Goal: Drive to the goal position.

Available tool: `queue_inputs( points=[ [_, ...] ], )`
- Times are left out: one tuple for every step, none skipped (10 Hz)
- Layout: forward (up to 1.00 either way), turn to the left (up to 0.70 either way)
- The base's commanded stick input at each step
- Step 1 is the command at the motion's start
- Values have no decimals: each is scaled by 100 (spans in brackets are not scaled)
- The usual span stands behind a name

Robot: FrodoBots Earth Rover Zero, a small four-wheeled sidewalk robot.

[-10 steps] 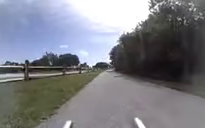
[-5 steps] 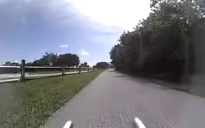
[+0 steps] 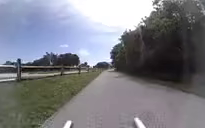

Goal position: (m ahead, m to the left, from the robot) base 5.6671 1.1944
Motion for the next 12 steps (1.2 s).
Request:
queue_inputs(
  points=[
    [50, 0],
    [50, 0],
    [50, 0],
    [50, 0],
    [50, 0],
    [50, 0],
    [50, 0],
    [50, 0],
    [50, 0],
    [50, 0],
    [50, 0],
    [50, 0]
  ],
)
